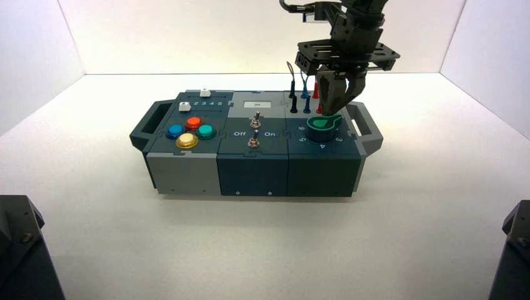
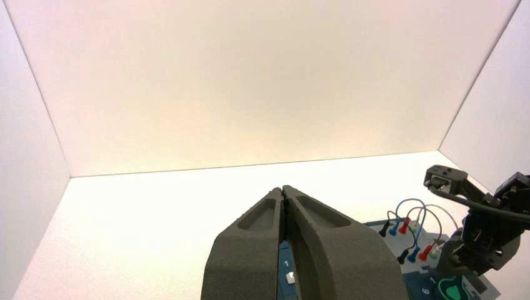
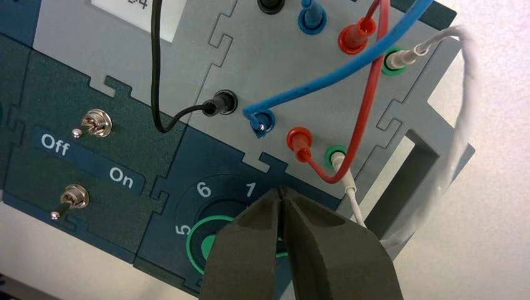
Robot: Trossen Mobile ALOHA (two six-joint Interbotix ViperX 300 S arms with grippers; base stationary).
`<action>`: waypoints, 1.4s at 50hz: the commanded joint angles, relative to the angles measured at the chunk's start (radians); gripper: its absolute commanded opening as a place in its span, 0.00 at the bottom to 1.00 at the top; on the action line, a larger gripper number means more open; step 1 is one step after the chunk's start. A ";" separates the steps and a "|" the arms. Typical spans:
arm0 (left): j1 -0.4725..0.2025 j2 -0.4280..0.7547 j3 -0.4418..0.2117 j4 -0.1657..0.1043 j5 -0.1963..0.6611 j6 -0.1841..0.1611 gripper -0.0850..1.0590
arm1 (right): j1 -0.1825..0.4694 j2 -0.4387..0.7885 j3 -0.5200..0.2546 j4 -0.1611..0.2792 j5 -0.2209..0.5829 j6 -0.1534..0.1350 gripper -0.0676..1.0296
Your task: Turn the knob to position 2.
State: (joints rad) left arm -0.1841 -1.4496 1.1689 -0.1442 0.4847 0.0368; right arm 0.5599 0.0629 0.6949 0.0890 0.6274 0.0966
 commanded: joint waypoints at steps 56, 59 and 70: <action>-0.008 0.002 -0.017 0.000 -0.008 -0.002 0.05 | -0.008 -0.034 -0.006 0.000 0.000 0.014 0.04; -0.009 0.000 -0.017 0.000 -0.006 -0.002 0.05 | -0.008 -0.034 -0.006 0.000 0.002 0.014 0.04; -0.009 0.002 -0.017 -0.002 -0.006 -0.002 0.05 | -0.008 -0.034 -0.020 -0.002 0.003 0.014 0.04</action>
State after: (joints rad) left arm -0.1856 -1.4557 1.1689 -0.1442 0.4863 0.0368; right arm 0.5584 0.0614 0.7026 0.0905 0.6320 0.1043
